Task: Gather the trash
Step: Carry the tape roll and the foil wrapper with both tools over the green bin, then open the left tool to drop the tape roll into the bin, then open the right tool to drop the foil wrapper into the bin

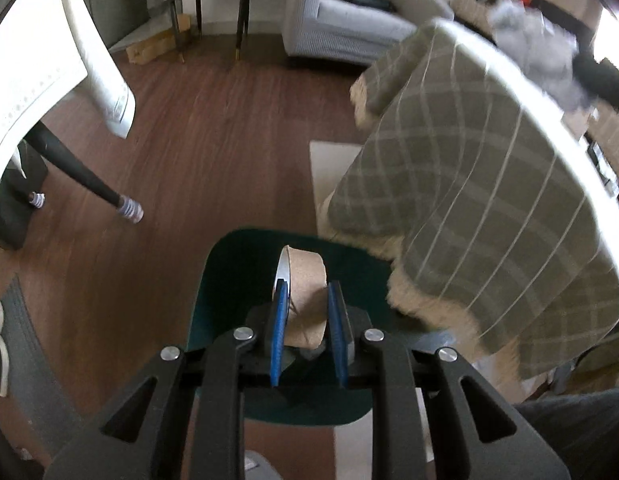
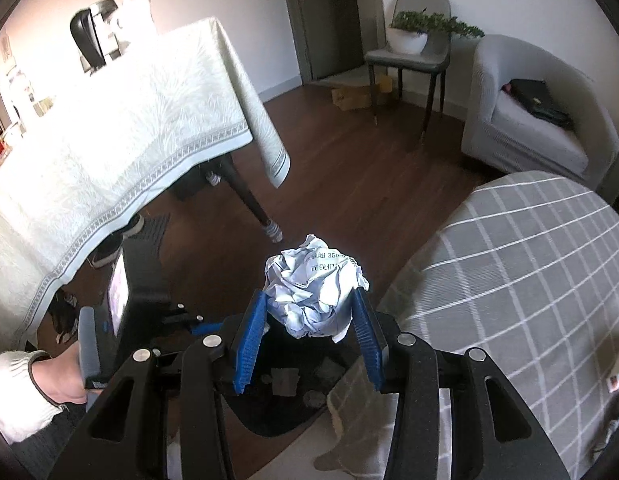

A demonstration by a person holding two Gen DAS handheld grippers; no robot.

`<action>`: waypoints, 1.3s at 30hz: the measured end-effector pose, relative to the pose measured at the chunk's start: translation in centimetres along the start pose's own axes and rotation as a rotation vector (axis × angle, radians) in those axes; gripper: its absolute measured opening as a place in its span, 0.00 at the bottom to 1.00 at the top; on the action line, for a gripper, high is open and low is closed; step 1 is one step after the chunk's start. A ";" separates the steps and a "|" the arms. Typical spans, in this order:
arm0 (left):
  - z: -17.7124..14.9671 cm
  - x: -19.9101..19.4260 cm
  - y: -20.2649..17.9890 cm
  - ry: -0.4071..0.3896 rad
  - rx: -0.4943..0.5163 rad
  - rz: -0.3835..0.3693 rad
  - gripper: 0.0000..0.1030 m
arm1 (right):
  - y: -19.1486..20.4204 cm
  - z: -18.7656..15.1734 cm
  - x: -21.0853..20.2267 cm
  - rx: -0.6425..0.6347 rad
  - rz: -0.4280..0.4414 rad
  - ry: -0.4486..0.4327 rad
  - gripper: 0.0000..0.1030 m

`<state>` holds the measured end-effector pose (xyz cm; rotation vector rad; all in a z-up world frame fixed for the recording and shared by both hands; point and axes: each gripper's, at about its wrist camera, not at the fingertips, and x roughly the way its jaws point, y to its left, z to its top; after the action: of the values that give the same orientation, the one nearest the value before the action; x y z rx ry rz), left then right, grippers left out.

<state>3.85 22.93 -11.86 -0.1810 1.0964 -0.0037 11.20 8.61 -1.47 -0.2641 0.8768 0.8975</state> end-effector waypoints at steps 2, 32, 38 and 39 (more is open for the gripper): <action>-0.9 0.9 0.5 0.029 0.006 0.005 0.21 | 0.3 0.1 0.7 -0.001 -0.002 0.015 0.43; -2.5 -0.2 2.8 0.022 -0.024 -0.011 0.45 | 2.4 -0.4 8.4 0.022 0.003 0.172 0.43; -0.9 -4.7 3.8 -0.112 -0.048 0.021 0.45 | 2.9 -1.0 10.1 0.018 -0.009 0.206 0.43; -0.6 -5.4 3.9 -0.133 -0.052 0.028 0.44 | 3.1 -1.1 10.5 0.016 -0.011 0.214 0.43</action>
<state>0.45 27.20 -7.91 -0.2098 0.9666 0.0610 11.49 15.89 -9.66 -0.3552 1.0785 0.8621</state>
